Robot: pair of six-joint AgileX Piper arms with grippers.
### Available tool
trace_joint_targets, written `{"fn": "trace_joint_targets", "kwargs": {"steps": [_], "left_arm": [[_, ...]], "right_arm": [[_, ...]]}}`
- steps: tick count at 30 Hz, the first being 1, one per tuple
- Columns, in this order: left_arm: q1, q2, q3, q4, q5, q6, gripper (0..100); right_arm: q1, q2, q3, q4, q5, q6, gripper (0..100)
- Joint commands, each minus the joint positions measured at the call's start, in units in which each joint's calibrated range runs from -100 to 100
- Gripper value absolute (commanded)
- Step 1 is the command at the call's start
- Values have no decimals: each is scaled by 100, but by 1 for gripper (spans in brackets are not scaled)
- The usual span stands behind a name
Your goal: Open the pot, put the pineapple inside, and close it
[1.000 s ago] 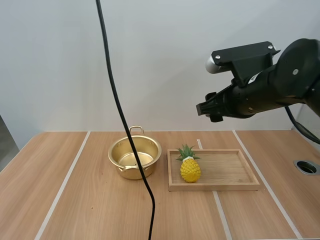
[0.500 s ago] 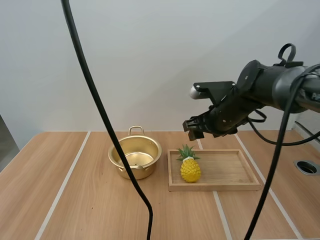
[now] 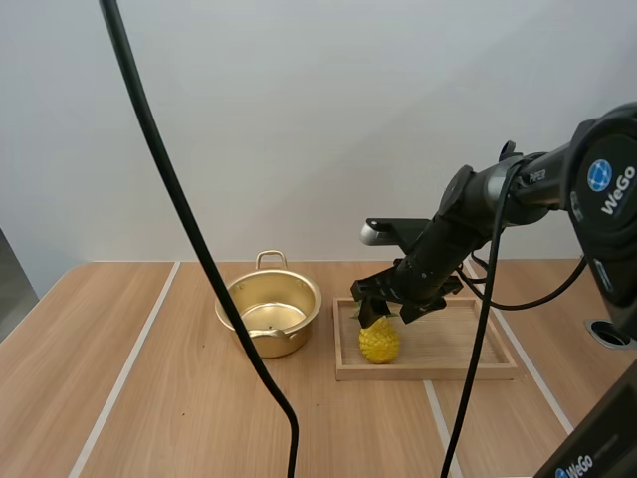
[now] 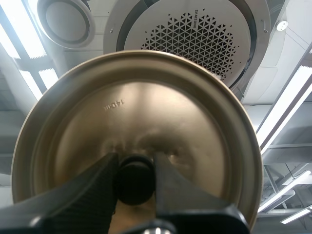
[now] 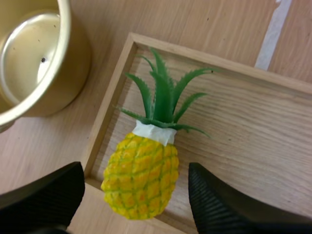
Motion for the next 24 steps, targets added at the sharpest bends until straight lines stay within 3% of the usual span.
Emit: {"fn": "trace_joint_targets", "kwargs": {"steps": [1, 8, 12, 16, 17, 19, 20, 24], "left_arm": [[-8, -14, -39, -18, 222, 9, 0], [-8, -14, -39, -18, 654, 9, 0], [-8, -14, -39, -18, 589, 9, 0], [-8, -14, -39, -18, 589, 9, 0], [-8, -14, -39, -18, 589, 9, 0], [-8, -14, -39, -18, 589, 9, 0], [-8, -14, -39, -18, 589, 9, 0], [-8, -14, -39, -18, 567, 9, 0]], "right_arm": [[-17, 163, -38, 70, 58, -136, 100], [-17, 639, -38, 117, -201, -244, 100], [-17, 821, -38, 584, -335, -749, 100], [-17, 883, -38, 648, -335, -967, 100], [-17, 883, -38, 622, -335, -967, 85], [-17, 883, -38, 564, -335, -848, 24], [-17, 883, -38, 480, -335, -745, 0], [-17, 883, -38, 225, -207, -604, 0]]}}
